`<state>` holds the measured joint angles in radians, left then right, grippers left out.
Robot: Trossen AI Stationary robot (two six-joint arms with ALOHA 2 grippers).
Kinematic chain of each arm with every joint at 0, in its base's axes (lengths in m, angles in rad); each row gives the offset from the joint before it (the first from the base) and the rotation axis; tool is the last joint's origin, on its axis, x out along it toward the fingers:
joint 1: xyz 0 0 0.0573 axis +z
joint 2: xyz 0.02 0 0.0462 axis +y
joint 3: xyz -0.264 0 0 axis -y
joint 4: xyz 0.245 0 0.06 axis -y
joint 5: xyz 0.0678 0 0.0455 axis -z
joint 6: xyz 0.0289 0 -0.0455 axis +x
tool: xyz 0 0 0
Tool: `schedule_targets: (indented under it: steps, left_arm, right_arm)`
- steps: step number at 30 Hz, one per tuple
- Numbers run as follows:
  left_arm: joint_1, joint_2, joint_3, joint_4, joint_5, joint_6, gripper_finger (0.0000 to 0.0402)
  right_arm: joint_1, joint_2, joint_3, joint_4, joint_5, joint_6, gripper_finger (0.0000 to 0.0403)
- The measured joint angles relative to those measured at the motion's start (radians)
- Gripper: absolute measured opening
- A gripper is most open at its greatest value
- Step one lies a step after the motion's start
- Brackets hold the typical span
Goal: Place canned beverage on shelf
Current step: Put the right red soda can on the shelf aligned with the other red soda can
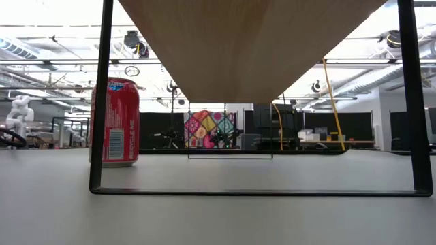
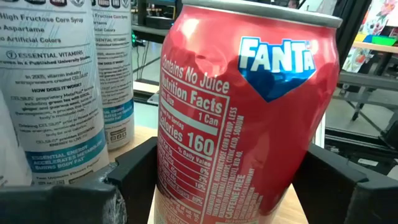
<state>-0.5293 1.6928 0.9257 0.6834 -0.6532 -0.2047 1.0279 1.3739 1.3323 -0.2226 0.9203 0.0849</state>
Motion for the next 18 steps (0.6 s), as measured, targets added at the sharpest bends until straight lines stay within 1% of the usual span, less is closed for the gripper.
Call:
schedule_targets:
  steps: [5,11,18]
  left_arm:
    - [0.001,0.002,0.0,-0.009,0.016,-0.024,0.0297]
    - [0.003,0.042,0.002,0.022,0.024,-0.025,0.0297]
    - [0.006,0.055,0.01,0.025,0.005,-0.022,0.0297]
  right_arm:
    - [0.01,0.0,0.0,-0.004,0.021,-0.002,0.0343]
    - [0.008,0.0,0.0,-0.032,0.022,0.011,0.0343]
    - [0.008,0.001,0.0,-0.047,0.022,0.039,0.0343]
